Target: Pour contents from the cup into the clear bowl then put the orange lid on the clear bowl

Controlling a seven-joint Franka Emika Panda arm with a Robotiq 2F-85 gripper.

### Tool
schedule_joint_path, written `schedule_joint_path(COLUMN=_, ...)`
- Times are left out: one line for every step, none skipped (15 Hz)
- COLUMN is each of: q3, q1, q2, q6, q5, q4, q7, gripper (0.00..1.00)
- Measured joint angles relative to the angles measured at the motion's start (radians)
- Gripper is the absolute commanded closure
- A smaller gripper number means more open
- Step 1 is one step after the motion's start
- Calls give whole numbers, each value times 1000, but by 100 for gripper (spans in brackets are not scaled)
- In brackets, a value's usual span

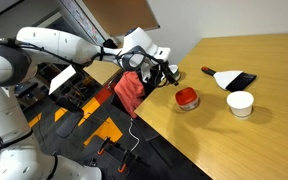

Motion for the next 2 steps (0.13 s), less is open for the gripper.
schedule_joint_path(q3=0, q1=0, q2=-21, q6=0, q5=-6, q4=-19, q7=-11, gripper=0)
schedule_joint_path(q3=1, q1=0, q2=-40, q6=0, q5=-14, q4=-37, q7=-18, gripper=0)
